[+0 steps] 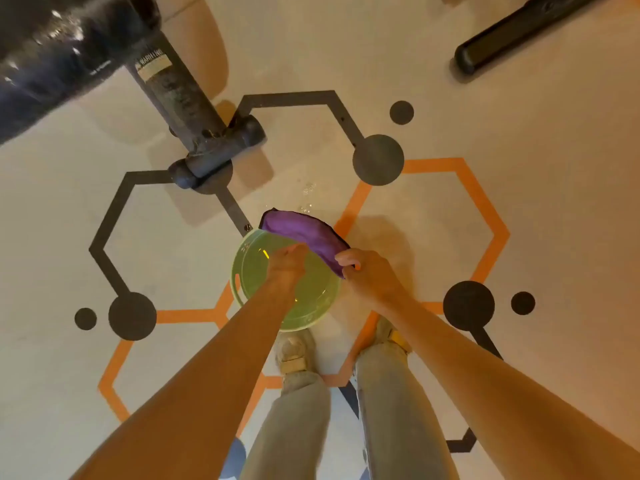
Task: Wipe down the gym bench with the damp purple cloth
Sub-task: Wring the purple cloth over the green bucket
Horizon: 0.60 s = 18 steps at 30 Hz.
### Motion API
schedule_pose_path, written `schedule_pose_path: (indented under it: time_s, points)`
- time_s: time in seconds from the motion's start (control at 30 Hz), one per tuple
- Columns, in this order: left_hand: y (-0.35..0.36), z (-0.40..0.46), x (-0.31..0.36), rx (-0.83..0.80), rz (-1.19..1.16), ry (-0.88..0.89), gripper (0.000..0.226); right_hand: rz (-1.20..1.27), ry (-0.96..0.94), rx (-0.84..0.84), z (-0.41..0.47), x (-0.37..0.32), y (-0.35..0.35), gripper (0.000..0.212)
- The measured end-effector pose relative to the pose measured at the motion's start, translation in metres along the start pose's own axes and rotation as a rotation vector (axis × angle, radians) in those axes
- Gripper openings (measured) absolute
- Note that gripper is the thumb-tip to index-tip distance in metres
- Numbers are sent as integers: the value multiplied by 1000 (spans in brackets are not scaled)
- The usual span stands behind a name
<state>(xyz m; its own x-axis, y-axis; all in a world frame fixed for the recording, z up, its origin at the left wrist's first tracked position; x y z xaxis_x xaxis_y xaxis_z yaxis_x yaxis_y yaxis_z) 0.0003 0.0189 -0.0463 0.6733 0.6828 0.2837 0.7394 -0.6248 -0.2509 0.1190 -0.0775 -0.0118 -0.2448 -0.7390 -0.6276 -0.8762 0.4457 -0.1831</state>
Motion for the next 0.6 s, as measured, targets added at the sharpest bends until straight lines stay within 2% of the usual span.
schedule_pose_path:
  time_s: [0.03, 0.13, 0.27, 0.37, 0.43, 0.5, 0.6]
  points:
    - [4, 8, 1, 10, -23, 10, 13, -36, 3, -18, 8, 5, 0, 33]
    - [15, 30, 2, -28, -75, -54, 38, -123, -22, -21, 25, 15, -2, 33]
    - [24, 49, -4, -52, -190, -105, 42, -108, -83, 14, 31, 20, -5, 31]
    - [20, 49, -1, 3, -280, -11, 19, -114, -150, 19, 28, 14, -11, 31]
    - [16, 37, 4, 32, -185, 100, 24, -251, -263, 42, 23, 3, -15, 35]
    - [13, 17, 14, 36, -32, 233, 27, -440, -468, 89, 14, -17, -18, 39]
    - [14, -26, 36, -40, 79, 373, 31, -660, -645, 41, 2, -42, -23, 57]
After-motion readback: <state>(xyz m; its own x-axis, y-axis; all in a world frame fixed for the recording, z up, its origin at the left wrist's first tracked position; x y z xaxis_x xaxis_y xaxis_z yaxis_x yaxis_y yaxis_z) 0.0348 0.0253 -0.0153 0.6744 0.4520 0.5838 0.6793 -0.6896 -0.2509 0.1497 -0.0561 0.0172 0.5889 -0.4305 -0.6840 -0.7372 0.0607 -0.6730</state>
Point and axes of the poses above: each hand's wrist, its own z-axis towards the middle knuckle, its own y-axis out of the palm, x = y × z, the point moved 5 cm from there along z, towards the middle knuckle, and after that the axes turned 14 degrees about z, right-handed, at the moved point
